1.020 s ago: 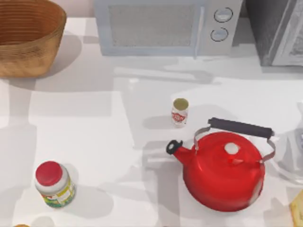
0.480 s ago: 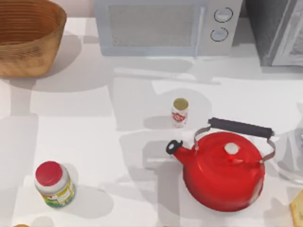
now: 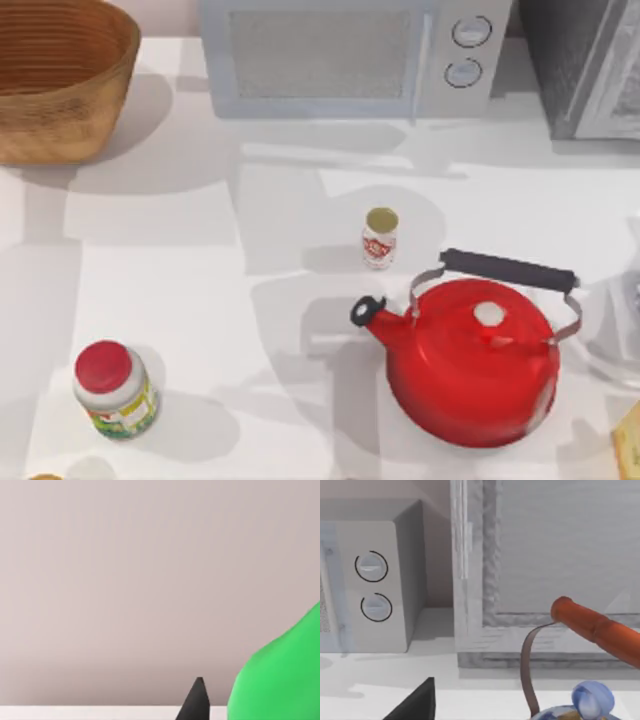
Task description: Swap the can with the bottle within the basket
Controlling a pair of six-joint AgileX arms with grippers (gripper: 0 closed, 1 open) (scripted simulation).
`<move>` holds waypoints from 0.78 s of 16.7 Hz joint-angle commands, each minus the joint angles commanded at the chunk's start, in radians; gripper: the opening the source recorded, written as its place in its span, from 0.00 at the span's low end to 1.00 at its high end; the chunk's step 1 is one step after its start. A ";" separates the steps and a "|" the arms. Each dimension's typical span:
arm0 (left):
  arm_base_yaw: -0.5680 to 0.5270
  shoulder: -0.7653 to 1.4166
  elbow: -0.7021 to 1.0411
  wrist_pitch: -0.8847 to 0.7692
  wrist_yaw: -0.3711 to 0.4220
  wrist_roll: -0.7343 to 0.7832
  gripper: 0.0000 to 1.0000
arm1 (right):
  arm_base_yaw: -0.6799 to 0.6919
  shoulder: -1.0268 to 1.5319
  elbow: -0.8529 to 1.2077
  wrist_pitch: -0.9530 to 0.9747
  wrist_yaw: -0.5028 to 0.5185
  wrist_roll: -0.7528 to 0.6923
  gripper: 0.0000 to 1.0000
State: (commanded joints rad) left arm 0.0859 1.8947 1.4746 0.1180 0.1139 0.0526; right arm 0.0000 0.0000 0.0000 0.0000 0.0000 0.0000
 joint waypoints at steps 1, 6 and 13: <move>0.000 0.000 0.000 0.000 0.000 0.000 0.38 | 0.000 0.000 0.000 0.000 0.000 0.000 1.00; 0.000 0.000 0.000 0.000 0.000 0.000 0.75 | 0.000 0.000 0.000 0.000 0.000 0.000 1.00; 0.000 0.000 0.000 0.000 0.000 0.000 1.00 | 0.000 0.000 0.000 0.000 0.000 0.000 1.00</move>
State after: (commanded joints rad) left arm 0.0859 1.8947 1.4746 0.1180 0.1139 0.0526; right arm 0.0000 0.0000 0.0000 0.0000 0.0000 0.0000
